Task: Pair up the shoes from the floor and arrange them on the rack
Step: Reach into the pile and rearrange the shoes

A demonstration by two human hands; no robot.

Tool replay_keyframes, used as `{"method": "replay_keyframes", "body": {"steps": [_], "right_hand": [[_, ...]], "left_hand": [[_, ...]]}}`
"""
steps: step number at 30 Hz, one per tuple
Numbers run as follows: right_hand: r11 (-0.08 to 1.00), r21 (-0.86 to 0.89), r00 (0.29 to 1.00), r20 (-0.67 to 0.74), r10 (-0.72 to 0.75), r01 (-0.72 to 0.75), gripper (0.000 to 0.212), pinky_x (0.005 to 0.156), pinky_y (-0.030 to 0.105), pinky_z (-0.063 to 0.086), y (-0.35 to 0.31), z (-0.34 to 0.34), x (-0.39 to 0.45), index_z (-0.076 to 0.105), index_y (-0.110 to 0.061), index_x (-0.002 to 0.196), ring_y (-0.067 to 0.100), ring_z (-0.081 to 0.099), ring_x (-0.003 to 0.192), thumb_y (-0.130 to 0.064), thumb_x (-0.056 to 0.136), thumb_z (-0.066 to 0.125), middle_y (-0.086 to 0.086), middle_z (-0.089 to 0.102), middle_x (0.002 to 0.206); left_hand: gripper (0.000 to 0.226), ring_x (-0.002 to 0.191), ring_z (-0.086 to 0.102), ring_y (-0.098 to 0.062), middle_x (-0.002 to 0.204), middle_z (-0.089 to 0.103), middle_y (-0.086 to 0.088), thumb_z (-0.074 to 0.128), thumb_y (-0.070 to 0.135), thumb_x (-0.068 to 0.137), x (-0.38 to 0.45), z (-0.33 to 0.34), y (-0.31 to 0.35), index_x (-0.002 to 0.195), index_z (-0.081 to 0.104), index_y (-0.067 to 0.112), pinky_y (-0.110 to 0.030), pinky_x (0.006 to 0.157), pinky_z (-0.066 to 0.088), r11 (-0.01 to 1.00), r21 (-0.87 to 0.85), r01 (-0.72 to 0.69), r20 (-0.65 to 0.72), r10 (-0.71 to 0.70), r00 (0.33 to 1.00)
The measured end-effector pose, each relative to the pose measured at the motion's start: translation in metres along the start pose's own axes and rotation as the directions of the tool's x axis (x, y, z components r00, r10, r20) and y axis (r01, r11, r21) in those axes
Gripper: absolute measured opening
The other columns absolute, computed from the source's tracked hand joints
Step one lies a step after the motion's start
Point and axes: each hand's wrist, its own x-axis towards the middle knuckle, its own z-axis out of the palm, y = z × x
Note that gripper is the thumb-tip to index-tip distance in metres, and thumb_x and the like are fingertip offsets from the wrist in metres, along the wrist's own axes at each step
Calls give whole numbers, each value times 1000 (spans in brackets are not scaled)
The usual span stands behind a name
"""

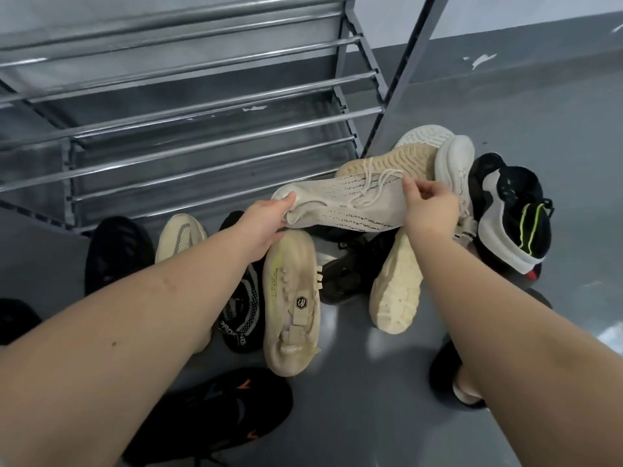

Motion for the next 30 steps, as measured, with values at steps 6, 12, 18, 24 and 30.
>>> {"method": "replay_keyframes", "body": {"steps": [6, 12, 18, 24, 30], "right_hand": [[992, -87, 993, 81, -83, 90, 35, 75, 24, 38, -9, -1, -41, 63, -9, 114, 12, 54, 87, -35, 97, 49, 1, 64, 98], [985, -85, 968, 215, -128, 149, 31, 77, 33, 46, -24, -6, -78, 67, -5, 102, 17, 54, 80, -32, 94, 55, 1, 61, 82], [964, -124, 900, 403, -166, 233, 25, 76, 36, 50, -52, -11, -111, 68, -9, 88, 15, 54, 72, -32, 93, 57, -3, 59, 70], [962, -134, 896, 411, -165, 239, 21, 65, 22, 45, -50, -25, -137, 67, -12, 83, 12, 54, 72, -32, 89, 64, -5, 61, 71], [985, 110, 963, 248, 102, -132, 56, 86, 39, 55, -22, -31, -153, 55, -10, 124, 20, 61, 96, -44, 82, 69, 1, 62, 101]], "left_hand": [[48, 112, 54, -23, 124, 56, -4, 53, 41, 92, -38, -44, -15, 128, 50, 9, -34, 102, 43, 993, 119, -19, -140, 36, 990], [37, 118, 46, -26, 136, 41, -8, 56, 45, 88, -81, -84, -51, 110, 55, 16, -33, 96, 36, 696, 714, -71, -209, 309, 928], [69, 131, 42, -28, 151, 32, -4, 46, 55, 89, -114, -99, -68, 145, 27, 20, -40, 107, 34, 794, 591, -145, -59, 222, 973], [58, 107, 57, -21, 118, 62, -2, 37, 61, 90, -134, -87, -91, 118, 59, 15, -34, 97, 41, 849, 507, -150, 149, 85, 985], [61, 107, 57, -21, 117, 64, -3, 37, 63, 89, -140, -79, -103, 123, 58, 16, -36, 97, 41, 896, 424, -130, 107, 93, 990]]}}
